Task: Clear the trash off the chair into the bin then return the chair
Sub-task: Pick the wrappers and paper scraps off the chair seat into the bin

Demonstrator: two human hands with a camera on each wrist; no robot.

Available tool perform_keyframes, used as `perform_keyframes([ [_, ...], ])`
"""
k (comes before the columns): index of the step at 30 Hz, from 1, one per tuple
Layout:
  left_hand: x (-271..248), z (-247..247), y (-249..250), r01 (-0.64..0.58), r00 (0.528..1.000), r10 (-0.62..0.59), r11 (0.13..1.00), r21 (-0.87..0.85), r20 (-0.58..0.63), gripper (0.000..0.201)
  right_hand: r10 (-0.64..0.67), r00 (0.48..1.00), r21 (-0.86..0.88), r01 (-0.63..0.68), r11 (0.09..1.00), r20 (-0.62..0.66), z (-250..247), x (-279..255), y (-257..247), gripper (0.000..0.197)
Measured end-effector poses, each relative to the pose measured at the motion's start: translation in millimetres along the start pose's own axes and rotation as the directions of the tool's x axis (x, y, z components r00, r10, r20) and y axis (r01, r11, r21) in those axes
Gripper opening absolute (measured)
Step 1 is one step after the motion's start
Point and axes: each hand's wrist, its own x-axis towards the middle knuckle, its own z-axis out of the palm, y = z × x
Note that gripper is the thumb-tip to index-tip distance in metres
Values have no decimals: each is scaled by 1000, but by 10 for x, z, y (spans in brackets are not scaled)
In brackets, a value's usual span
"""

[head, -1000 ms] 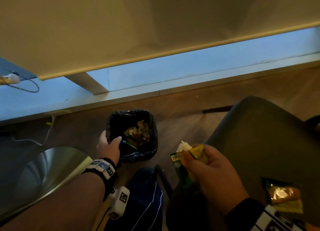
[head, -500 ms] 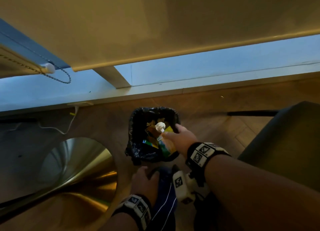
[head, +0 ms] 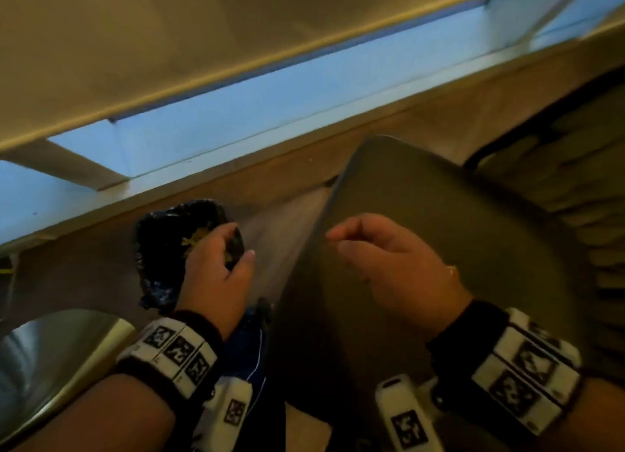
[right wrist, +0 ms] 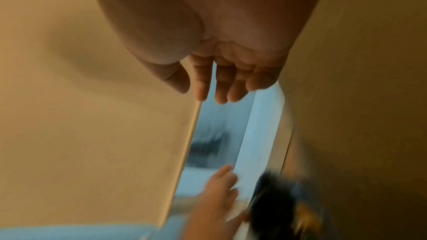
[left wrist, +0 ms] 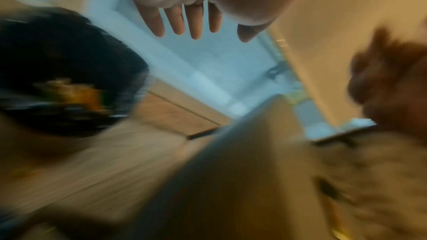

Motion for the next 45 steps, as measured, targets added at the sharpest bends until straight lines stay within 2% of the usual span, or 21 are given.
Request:
perform_keyframes([
  [3, -267, 244, 778, -214, 968, 214, 977, -17, 131, 57, 39, 948, -144, -89, 986, -315, -847, -399, 310, 18],
  [4, -359, 379, 980, -304, 935, 297, 953, 6, 193, 61, 60, 915, -187, -145, 972, -400, -1099, -492, 466, 17],
  [6, -516, 728, 1302, -478, 824, 424, 876, 60, 375, 71, 143, 855, -249, -299, 921, -498, -1514, -623, 820, 20],
  [7, -588, 912, 1405, -552, 756, 443, 827, 105, 481, 75, 181, 839, -289, -367, 884, -513, -1663, -674, 1012, 35],
  [9, -701, 1288, 1487, -686, 639, 426, 693, 224, 640, 79, 255, 849, -358, -443, 822, -463, -1815, -755, 1346, 68],
  [11, -766, 1597, 1437, -739, 604, 373, 593, 321, 704, 79, 305, 869, -388, -455, 801, -389, -1782, -788, 1566, 89],
  [13, -792, 1812, 1345, -721, 644, 312, 552, 419, 698, 74, 305, 882, -391, -438, 809, -359, -1681, -781, 1732, 103],
  [15, -745, 1860, 1257, -697, 686, 293, 528, 486, 666, 65, 276, 872, -337, -422, 842, -404, -1569, -695, 1789, 107],
  [18, -728, 1858, 1259, -699, 697, 358, 531, 478, 622, 51, 195, 896, -295, -327, 898, -398, -1495, -605, 1769, 110],
  [20, -716, 1819, 1262, -708, 692, 414, 550, 443, 592, 42, 146, 942, -420, -269, 867, -302, -1444, -553, 1737, 110],
  [22, -683, 1750, 1213, -681, 706, 420, 624, 384, 570, 36, 115, 970, -597, -222, 770, -213, -1396, -493, 1722, 99],
  [24, -660, 1637, 1150, -636, 736, 422, 698, 328, 529, 33, 112, 977, -672, -208, 711, -184, -1377, -451, 1720, 75],
  [27, -661, 1389, 1059, -603, 772, 474, 757, 253, 423, 30, 124, 976, -662, -213, 718, -180, -1340, -429, 1720, 47],
  [29, -662, 1162, 993, -550, 827, 481, 801, 236, 292, 29, 122, 975, -644, -215, 734, -187, -1284, -422, 1723, 36],
  [31, -597, 888, 874, -428, 903, 419, 874, 231, 90, 28, 120, 964, -565, -237, 790, -236, -1214, -409, 1707, 25],
  [33, -436, 583, 620, -261, 953, 285, 945, 199, -103, 28, 116, 953, -455, -238, 858, -280, -1107, -388, 1635, 14],
  [36, -101, 146, 0, 29, 963, 12, 989, 146, -268, 34, 69, 962, -231, -132, 964, -263, -812, -312, 1374, 14],
  [38, 67, -65, -444, 200, 951, -157, 969, 144, -265, 41, 40, 982, -126, -64, 990, -182, -495, -245, 1105, 16],
  [40, 179, -166, -803, 268, 950, -229, 947, 179, -212, 46, 20, 996, -82, -27, 996, -87, -118, -131, 840, 14],
  [43, 303, -181, -1267, 184, 983, -169, 926, 331, -74, 57, -49, 998, -100, 52, 994, 26, 492, 95, 513, 11],
  [45, 346, -205, -1514, 164, 982, -189, 894, 417, 19, 68, -99, 991, -159, 112, 981, 84, 874, 311, 345, 12],
])
